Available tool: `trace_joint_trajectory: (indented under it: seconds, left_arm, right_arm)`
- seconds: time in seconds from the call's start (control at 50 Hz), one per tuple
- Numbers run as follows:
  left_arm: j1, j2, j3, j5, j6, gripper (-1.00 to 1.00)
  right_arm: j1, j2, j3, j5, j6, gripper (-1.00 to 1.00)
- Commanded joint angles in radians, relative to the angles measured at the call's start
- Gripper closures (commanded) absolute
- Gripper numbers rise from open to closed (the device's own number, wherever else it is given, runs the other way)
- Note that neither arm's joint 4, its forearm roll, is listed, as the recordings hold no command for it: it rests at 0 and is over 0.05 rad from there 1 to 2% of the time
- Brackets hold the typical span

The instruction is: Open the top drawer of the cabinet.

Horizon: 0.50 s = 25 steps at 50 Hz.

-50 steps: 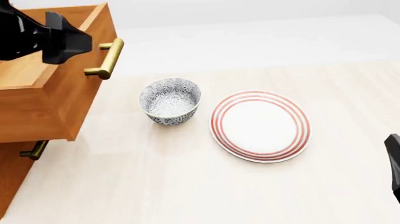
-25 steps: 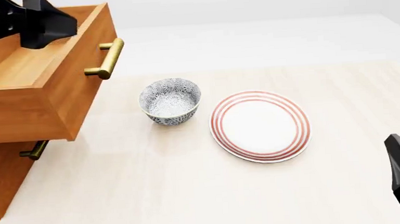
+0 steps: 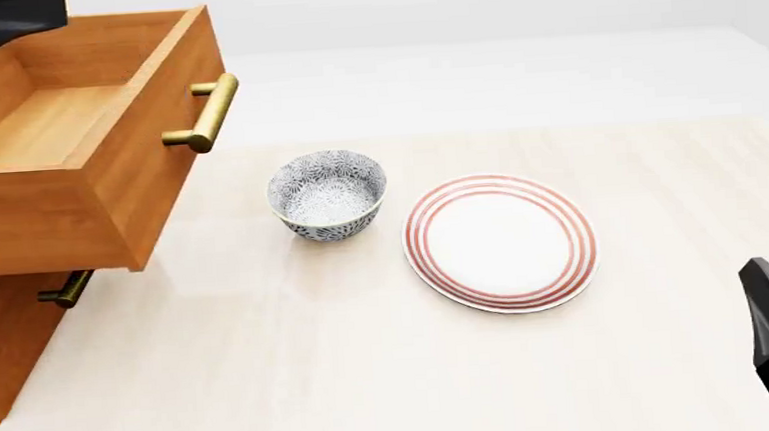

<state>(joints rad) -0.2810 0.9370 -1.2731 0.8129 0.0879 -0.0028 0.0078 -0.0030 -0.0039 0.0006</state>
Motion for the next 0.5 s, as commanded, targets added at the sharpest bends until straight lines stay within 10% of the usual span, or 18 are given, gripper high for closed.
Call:
trace_joint_trajectory:
  seconds: [0.02,0.5]
  left_arm:
    - [0.033,-0.052,-0.005,0.008,0.005,-1.00]
    - [0.134,-0.160,-0.006,0.028,-0.001,-1.00]
  right_arm:
    - [0.000,0.000,0.000,0.000,0.000,-1.00]
    - [0.000,0.000,0.000,0.000,0.000,-1.00]
